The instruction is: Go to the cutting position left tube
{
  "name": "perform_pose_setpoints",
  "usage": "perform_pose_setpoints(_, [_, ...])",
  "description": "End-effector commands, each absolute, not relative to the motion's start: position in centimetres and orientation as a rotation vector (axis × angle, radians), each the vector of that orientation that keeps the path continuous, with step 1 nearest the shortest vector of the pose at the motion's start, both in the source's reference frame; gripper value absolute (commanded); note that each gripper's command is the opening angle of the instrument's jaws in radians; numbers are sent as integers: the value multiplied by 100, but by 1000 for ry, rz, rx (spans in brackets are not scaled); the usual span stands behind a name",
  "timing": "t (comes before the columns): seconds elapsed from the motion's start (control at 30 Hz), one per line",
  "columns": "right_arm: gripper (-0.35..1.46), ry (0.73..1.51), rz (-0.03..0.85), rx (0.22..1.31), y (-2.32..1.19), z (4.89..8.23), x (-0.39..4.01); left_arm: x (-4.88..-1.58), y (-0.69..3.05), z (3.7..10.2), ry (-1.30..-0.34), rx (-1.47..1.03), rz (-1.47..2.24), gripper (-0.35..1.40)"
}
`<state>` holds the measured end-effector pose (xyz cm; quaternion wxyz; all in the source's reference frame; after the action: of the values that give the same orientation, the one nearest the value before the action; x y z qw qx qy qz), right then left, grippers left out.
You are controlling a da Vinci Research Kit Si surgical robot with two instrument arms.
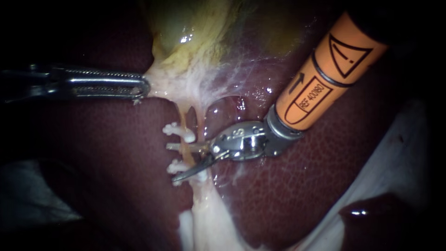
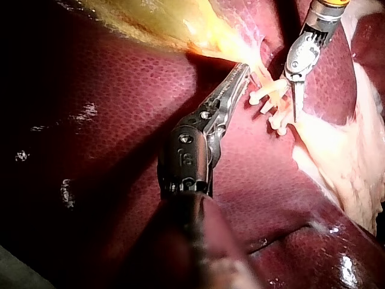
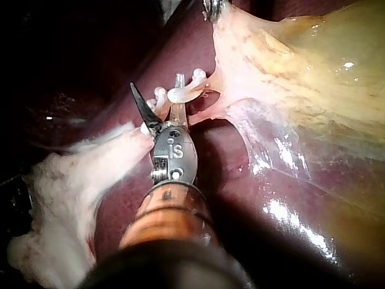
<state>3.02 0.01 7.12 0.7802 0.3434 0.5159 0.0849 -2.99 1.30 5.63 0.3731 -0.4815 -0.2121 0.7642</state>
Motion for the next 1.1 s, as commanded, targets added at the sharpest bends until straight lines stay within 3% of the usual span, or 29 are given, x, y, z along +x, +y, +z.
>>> perform_pose_setpoints(0.03, [132, 1116, 198, 747, 1, 711, 305, -299, 129, 563, -543, -1233, 1957, -35])
perform_pose_setpoints(0.4, [142, 1094, 359, 797, -2, 704, 327, -302, 128, 562, -538, -1231, 1957, -35])
perform_pose_setpoints(0.83, [144, 1119, 377, 830, -11, 667, 332, -301, 128, 562, -538, -1231, 1957, -35])
perform_pose_setpoints(1.1, [144, 1123, 383, 835, -12, 665, 332, -301, 128, 562, -538, -1231, 1957, -35])
